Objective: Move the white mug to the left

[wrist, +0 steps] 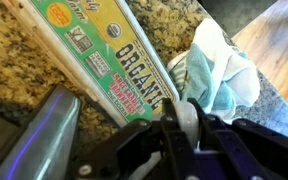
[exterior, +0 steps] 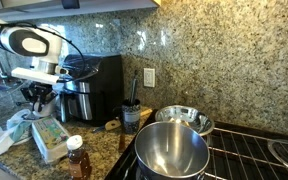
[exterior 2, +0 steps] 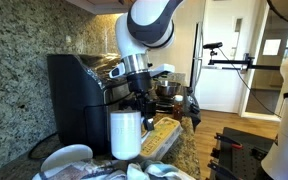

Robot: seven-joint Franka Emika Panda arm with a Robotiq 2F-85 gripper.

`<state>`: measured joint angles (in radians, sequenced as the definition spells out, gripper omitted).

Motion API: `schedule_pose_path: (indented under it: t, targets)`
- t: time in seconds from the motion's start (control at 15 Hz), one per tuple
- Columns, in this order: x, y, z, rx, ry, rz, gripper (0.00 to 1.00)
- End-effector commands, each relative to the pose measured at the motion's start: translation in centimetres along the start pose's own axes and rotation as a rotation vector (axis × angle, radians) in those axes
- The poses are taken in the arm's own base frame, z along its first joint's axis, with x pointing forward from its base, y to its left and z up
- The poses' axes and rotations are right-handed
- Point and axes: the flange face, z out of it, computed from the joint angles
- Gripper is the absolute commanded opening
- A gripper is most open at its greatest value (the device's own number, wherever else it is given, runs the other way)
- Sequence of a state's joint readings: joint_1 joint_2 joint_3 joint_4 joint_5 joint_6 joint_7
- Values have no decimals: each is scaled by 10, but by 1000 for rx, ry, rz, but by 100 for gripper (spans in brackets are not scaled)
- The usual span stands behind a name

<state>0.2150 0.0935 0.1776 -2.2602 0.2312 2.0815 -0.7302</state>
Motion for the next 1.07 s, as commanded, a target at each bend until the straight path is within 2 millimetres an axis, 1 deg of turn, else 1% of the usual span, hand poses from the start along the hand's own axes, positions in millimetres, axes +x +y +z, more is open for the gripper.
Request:
schedule_pose_path:
  t: [0.0,0.27,0.47,0.67,1.0]
  targets:
    - [5,-9,-13,29,20,-45,5]
    - [15,-16,-12,32,25,-64,5]
    - [19,-22,-6,28,33,-83,5]
    - [18,-26,3,26,40,-109,5]
    - [16,-24,16,22,39,-122,5]
